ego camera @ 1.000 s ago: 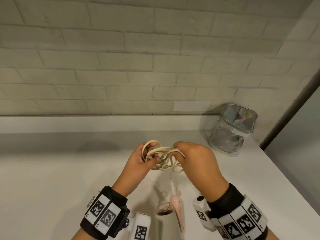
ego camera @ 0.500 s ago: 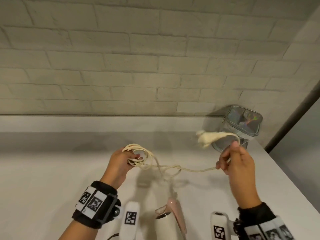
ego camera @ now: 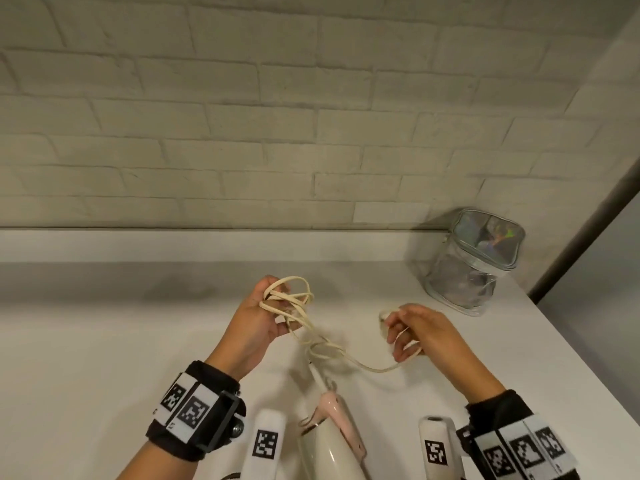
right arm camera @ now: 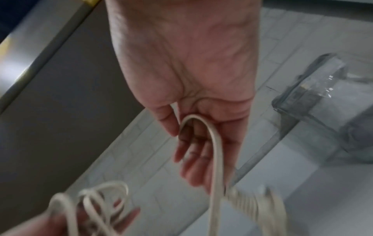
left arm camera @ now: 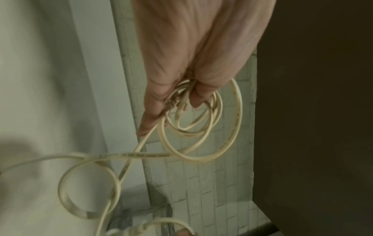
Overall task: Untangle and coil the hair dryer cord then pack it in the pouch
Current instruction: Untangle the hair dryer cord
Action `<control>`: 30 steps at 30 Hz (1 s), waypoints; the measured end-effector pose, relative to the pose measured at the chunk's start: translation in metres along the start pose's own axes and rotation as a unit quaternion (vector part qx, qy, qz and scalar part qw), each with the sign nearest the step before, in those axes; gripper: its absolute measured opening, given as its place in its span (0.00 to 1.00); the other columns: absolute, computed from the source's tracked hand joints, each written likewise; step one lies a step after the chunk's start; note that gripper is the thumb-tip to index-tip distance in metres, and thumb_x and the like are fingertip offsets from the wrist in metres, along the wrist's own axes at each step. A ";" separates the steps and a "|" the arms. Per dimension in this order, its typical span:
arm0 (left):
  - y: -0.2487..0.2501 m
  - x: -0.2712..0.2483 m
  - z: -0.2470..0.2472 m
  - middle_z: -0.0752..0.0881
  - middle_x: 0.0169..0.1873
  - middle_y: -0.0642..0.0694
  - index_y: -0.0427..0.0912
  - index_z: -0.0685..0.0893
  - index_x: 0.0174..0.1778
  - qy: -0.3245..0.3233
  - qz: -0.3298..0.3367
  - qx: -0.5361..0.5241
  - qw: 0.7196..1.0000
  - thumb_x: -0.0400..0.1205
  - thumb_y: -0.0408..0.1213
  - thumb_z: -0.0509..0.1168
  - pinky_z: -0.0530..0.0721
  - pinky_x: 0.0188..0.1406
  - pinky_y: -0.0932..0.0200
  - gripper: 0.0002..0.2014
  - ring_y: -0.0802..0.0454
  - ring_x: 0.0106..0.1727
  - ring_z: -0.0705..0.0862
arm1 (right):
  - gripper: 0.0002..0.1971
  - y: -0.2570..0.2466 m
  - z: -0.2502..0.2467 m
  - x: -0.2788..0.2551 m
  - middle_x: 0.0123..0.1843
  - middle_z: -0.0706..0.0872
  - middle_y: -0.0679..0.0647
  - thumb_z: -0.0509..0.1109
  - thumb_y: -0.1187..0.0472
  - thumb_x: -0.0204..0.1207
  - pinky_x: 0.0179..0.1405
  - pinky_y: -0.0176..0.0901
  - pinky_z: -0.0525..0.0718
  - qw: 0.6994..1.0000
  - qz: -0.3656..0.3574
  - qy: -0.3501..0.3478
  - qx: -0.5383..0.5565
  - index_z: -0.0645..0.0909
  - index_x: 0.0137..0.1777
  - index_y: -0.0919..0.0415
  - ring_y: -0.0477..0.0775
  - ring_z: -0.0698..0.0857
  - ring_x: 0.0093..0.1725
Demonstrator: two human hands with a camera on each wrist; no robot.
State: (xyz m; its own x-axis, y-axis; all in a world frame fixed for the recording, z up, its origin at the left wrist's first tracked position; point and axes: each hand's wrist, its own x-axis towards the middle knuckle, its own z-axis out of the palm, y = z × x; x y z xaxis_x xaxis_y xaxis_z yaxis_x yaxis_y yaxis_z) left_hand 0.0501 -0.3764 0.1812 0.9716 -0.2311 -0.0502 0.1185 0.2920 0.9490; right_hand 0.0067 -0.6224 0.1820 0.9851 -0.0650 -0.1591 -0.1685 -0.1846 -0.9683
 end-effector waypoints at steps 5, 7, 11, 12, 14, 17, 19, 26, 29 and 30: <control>-0.007 -0.004 0.008 0.87 0.37 0.50 0.45 0.73 0.34 -0.022 0.005 0.001 1.000 0.81 0.21 0.52 0.82 0.38 0.56 0.16 0.56 0.34 0.86 | 0.29 0.035 0.017 -0.002 0.76 0.70 0.53 0.66 0.61 0.77 0.73 0.44 0.68 0.891 -0.082 -0.007 -0.446 0.62 0.77 0.55 0.55 0.68 0.74; -0.008 -0.005 0.010 0.90 0.37 0.53 0.48 0.77 0.31 -0.034 0.012 -0.013 0.999 0.80 0.21 0.54 0.82 0.43 0.51 0.18 0.55 0.35 0.86 | 0.38 0.038 0.033 -0.004 0.80 0.60 0.46 0.71 0.56 0.72 0.79 0.49 0.58 0.887 -0.132 -0.094 -0.434 0.54 0.79 0.49 0.49 0.58 0.79; -0.006 -0.010 0.014 0.91 0.40 0.53 0.52 0.81 0.26 -0.058 0.017 -0.039 0.997 0.71 0.28 0.59 0.76 0.59 0.38 0.14 0.44 0.42 0.85 | 0.24 0.053 0.065 0.007 0.65 0.81 0.48 0.72 0.61 0.71 0.68 0.48 0.76 0.933 -0.119 -0.141 -0.309 0.73 0.67 0.50 0.48 0.79 0.62; -0.006 -0.011 0.011 0.90 0.40 0.53 0.51 0.80 0.27 -0.066 0.020 -0.033 0.997 0.70 0.28 0.61 0.75 0.60 0.37 0.12 0.43 0.45 0.84 | 0.14 0.055 0.067 0.012 0.56 0.86 0.52 0.69 0.64 0.73 0.59 0.51 0.82 0.945 -0.113 -0.115 -0.285 0.78 0.58 0.51 0.52 0.84 0.54; -0.009 -0.018 -0.002 0.89 0.41 0.52 0.46 0.78 0.34 -0.090 0.032 0.031 0.995 0.69 0.33 0.67 0.76 0.62 0.43 0.05 0.46 0.52 0.85 | 0.09 0.055 0.064 0.018 0.42 0.87 0.54 0.65 0.68 0.75 0.44 0.52 0.85 0.954 -0.107 -0.080 -0.269 0.82 0.45 0.53 0.54 0.85 0.41; -0.016 -0.032 -0.041 0.87 0.54 0.57 0.48 0.72 0.57 -0.159 0.013 0.244 0.956 0.65 0.46 0.73 0.78 0.59 0.64 0.26 0.57 0.61 0.83 | 0.06 0.047 0.051 0.026 0.36 0.85 0.49 0.67 0.66 0.75 0.37 0.39 0.79 0.951 -0.118 -0.034 -0.283 0.85 0.41 0.59 0.42 0.80 0.32; -0.015 -0.041 -0.063 0.82 0.62 0.62 0.56 0.68 0.67 -0.244 -0.047 0.312 0.917 0.69 0.31 0.64 0.71 0.67 0.65 0.30 0.60 0.69 0.77 | 0.07 0.041 0.046 0.026 0.40 0.86 0.51 0.68 0.68 0.74 0.41 0.42 0.83 0.951 -0.133 0.000 -0.280 0.87 0.44 0.60 0.46 0.82 0.36; -0.020 -0.029 -0.033 0.77 0.58 0.57 0.62 0.84 0.48 -0.010 0.102 0.413 0.905 0.73 0.40 0.66 0.69 0.66 0.67 0.12 0.66 0.60 0.77 | 0.11 0.036 0.053 0.016 0.44 0.91 0.56 0.71 0.70 0.72 0.47 0.39 0.85 0.887 -0.290 0.056 -0.356 0.87 0.52 0.61 0.54 0.88 0.42; -0.031 -0.015 -0.010 0.74 0.71 0.53 0.60 0.81 0.56 0.016 0.147 0.641 0.753 0.76 0.44 0.65 0.38 0.77 0.34 0.13 0.48 0.75 0.70 | 0.12 0.033 0.052 0.016 0.37 0.90 0.55 0.76 0.73 0.64 0.35 0.39 0.87 0.860 -0.325 0.049 -0.391 0.89 0.47 0.61 0.56 0.88 0.33; -0.031 -0.011 -0.002 0.76 0.71 0.52 0.58 0.81 0.58 0.004 0.160 0.691 0.705 0.76 0.43 0.65 0.29 0.72 0.30 0.15 0.44 0.78 0.65 | 0.13 0.033 0.051 0.016 0.35 0.90 0.55 0.77 0.74 0.62 0.31 0.39 0.87 0.852 -0.328 0.045 -0.406 0.89 0.46 0.61 0.57 0.87 0.31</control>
State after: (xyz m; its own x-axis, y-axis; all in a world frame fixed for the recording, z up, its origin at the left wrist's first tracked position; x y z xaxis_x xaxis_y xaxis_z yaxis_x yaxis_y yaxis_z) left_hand 0.0364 -0.3807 0.1513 0.9047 -0.3525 0.2392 -0.4151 -0.8556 0.3094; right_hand 0.0182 -0.5794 0.1381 0.8758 0.2454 0.4157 0.4140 -0.8247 -0.3853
